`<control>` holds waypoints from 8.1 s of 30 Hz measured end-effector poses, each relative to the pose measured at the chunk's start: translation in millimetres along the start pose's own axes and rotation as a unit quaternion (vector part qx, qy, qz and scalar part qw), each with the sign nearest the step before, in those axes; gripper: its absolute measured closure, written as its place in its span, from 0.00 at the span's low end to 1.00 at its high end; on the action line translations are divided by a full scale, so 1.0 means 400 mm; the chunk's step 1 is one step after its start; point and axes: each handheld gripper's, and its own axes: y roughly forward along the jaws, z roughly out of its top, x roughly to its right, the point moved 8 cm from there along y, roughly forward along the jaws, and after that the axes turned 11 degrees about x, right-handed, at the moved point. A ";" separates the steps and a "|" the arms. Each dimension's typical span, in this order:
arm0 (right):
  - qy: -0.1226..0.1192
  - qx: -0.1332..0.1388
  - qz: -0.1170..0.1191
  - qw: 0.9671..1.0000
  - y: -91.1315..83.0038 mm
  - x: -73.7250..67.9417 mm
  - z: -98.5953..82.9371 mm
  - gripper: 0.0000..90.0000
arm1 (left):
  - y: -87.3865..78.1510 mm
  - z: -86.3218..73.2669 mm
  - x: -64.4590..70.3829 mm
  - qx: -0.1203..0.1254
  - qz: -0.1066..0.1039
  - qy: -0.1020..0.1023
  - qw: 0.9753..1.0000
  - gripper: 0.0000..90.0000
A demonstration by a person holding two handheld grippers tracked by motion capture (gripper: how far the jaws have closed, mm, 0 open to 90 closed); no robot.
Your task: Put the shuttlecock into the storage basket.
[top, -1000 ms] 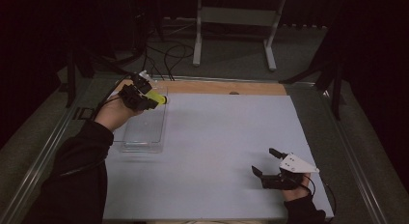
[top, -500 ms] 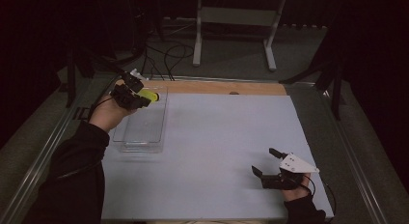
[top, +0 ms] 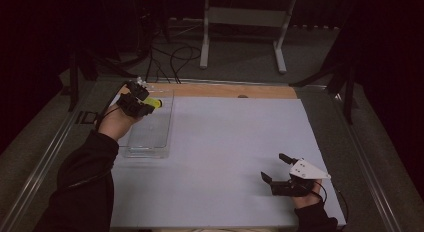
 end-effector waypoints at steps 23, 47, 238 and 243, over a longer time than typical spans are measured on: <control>-0.001 0.000 0.001 1.000 -0.001 0.000 -0.001 0.10 | 0.100 -0.062 0.038 -0.017 -0.005 -0.021 1.000 1.00; -0.002 -0.003 -0.002 1.000 -0.001 0.002 -0.001 0.10 | 0.131 -0.074 0.067 -0.038 -0.018 -0.022 0.999 1.00; -0.006 -0.009 0.011 1.000 0.005 -0.014 0.001 0.10 | -0.034 -0.395 0.344 0.162 -0.260 0.014 0.952 0.00; -0.006 -0.008 0.010 1.000 0.005 -0.014 0.001 0.10 | -0.036 -0.396 0.330 0.176 -0.245 0.005 0.953 0.00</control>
